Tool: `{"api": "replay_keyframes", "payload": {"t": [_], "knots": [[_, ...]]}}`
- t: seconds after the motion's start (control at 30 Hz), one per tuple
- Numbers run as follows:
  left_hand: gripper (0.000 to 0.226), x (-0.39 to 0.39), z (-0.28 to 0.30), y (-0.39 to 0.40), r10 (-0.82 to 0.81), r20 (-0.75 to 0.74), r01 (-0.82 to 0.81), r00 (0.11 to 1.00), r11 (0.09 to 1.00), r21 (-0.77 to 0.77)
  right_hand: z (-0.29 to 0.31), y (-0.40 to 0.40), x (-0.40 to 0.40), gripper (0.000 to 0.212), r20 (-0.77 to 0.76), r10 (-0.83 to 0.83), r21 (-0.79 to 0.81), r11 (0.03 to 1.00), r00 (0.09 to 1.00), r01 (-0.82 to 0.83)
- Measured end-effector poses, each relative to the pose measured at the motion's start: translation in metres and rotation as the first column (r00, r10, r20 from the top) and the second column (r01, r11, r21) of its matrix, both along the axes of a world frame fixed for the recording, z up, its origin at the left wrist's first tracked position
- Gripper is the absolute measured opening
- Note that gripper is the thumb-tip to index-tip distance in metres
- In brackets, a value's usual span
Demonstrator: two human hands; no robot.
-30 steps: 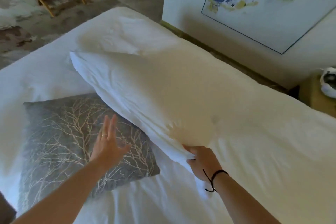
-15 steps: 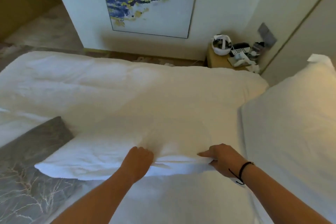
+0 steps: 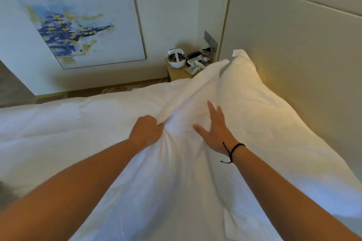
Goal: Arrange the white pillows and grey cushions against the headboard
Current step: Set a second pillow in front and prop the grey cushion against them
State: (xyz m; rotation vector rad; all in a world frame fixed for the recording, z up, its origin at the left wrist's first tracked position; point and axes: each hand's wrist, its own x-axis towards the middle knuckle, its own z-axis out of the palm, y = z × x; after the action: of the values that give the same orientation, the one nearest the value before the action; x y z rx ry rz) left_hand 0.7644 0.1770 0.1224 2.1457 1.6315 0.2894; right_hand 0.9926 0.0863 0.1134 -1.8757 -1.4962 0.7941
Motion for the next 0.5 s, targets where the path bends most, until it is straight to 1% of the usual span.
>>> {"api": "replay_keyframes", "payload": {"t": [0.03,0.1,0.17,0.2,0.23,0.3,0.33,0.37,0.4,0.43,0.47,0.5], "knots": [[0.043,0.012,0.005,0.003,0.059,0.058,-0.059,0.997,0.998,-0.009,-0.003,-0.015,-0.002,0.089,-0.136,0.025,-0.036,0.999,0.990,-0.030],[0.039,0.037,0.010,0.006,0.172,0.184,-0.166,0.968,0.985,-0.049,-0.012,-0.050,-0.010,0.089,-0.308,0.047,-0.131,0.987,0.950,-0.091],[0.032,0.066,0.011,0.006,0.241,0.280,-0.219,0.929,0.970,-0.106,-0.030,-0.087,-0.024,0.092,-0.395,0.050,-0.186,0.973,0.917,-0.133],[0.031,0.080,0.010,0.005,0.256,0.294,-0.229,0.921,0.965,-0.124,-0.040,-0.103,-0.031,0.095,-0.408,0.040,-0.204,0.970,0.912,-0.134],[0.033,0.095,0.007,0.003,0.256,0.283,-0.226,0.924,0.965,-0.134,-0.048,-0.117,-0.033,0.099,-0.402,0.007,-0.218,0.970,0.916,-0.104],[0.037,0.122,-0.004,-0.008,0.203,0.242,-0.162,0.949,0.970,-0.179,-0.060,-0.136,-0.025,0.102,-0.364,-0.131,-0.248,0.968,0.922,0.039],[0.041,0.133,-0.015,-0.021,0.163,0.248,-0.097,0.955,0.961,-0.258,-0.065,-0.142,-0.016,0.097,-0.342,-0.201,-0.263,0.958,0.918,0.112],[0.047,0.142,-0.029,-0.038,0.133,0.269,-0.024,0.954,0.928,-0.371,-0.070,-0.149,-0.007,0.091,-0.313,-0.245,-0.276,0.948,0.918,0.159],[0.053,0.147,-0.045,-0.060,0.115,0.276,0.036,0.954,0.873,-0.487,-0.074,-0.155,0.002,0.087,-0.264,-0.251,-0.293,0.941,0.931,0.171],[0.056,0.150,-0.062,-0.083,0.097,0.260,0.071,0.961,0.820,-0.568,-0.080,-0.162,0.009,0.084,-0.190,-0.218,-0.312,0.938,0.957,0.151],[0.058,0.150,-0.079,-0.105,0.068,0.234,0.090,0.970,0.793,-0.602,-0.085,-0.168,0.015,0.084,-0.100,-0.161,-0.329,0.937,0.982,0.120],[0.058,0.150,-0.095,-0.122,0.033,0.215,0.105,0.976,0.797,-0.595,-0.090,-0.173,0.019,0.085,-0.011,-0.108,-0.339,0.936,0.994,0.098]]}}
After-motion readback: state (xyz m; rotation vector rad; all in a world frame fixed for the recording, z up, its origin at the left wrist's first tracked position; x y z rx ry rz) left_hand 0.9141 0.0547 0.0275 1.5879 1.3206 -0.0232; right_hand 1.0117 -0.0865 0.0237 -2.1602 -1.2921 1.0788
